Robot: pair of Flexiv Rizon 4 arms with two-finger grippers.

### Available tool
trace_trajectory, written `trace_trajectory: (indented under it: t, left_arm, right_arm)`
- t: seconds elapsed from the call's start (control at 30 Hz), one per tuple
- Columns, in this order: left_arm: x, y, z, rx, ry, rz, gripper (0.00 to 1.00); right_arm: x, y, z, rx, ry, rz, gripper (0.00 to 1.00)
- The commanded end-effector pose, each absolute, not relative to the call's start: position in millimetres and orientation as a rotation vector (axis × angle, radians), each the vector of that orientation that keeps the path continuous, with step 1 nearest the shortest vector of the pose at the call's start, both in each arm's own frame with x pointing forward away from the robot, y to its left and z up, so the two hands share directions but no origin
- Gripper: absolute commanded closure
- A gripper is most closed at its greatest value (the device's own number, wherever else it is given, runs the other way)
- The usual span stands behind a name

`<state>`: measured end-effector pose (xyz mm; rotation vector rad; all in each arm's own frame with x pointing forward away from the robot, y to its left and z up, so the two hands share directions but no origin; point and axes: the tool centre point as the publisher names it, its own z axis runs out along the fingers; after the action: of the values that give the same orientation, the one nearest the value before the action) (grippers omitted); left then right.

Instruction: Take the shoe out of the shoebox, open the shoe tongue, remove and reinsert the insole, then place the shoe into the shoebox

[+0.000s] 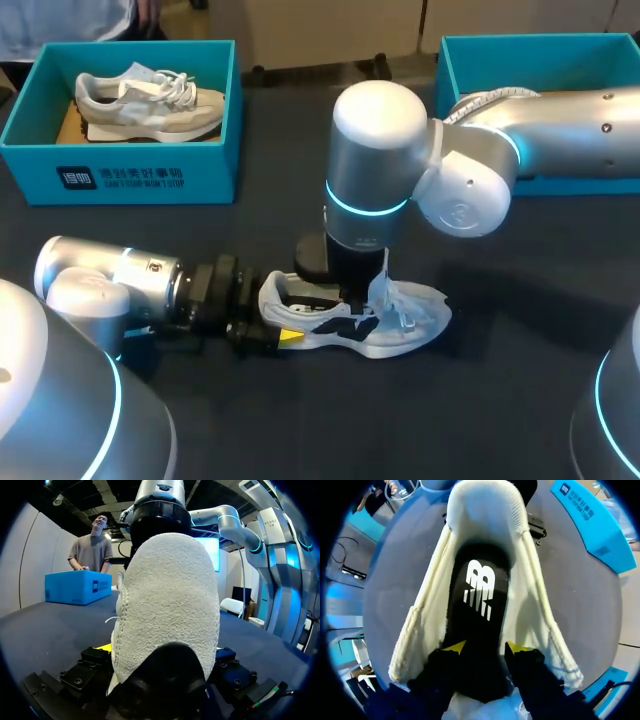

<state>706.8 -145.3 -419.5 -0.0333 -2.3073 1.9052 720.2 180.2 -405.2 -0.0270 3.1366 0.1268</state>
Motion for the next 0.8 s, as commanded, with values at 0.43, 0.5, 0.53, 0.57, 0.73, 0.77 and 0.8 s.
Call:
trace_trajectory:
  t: [0.43, 0.5, 0.53, 0.57, 0.73, 0.77, 0.8]
  left_arm:
    - [706.3, -145.5, -419.7, -0.035, -2.307, 1.906, 1.00]
    - [706.3, -145.5, -419.7, -0.035, -2.307, 1.906, 1.00]
    - [706.3, -145.5, -419.7, -0.035, -2.307, 1.906, 1.00]
    - [706.3, -145.5, -419.7, -0.035, -2.307, 1.906, 1.00]
    - [706.3, -145.5, -419.7, -0.035, -2.307, 1.906, 1.00]
    - [706.3, -145.5, -419.7, -0.035, -2.307, 1.906, 1.00]
    - [706.3, -145.5, -419.7, -0.035, -2.307, 1.906, 1.00]
  right_arm:
    - [691.3, 180.0, -429.0, 0.048, 3.374, 0.126, 0.76]
    - [687.7, 176.9, -427.3, 0.078, 3.365, 0.153, 0.98]
    - [686.2, 175.5, -425.9, 0.087, 3.356, 0.158, 1.00]
    - [685.1, 174.0, -424.3, 0.101, 3.345, 0.166, 1.00]
    - [681.9, 165.1, -408.2, 0.132, 3.290, 0.262, 1.00]
    - [681.8, 162.9, -402.3, 0.134, 3.273, 0.280, 1.00]
    - [681.7, 161.6, -398.2, 0.122, 3.258, 0.317, 1.00]
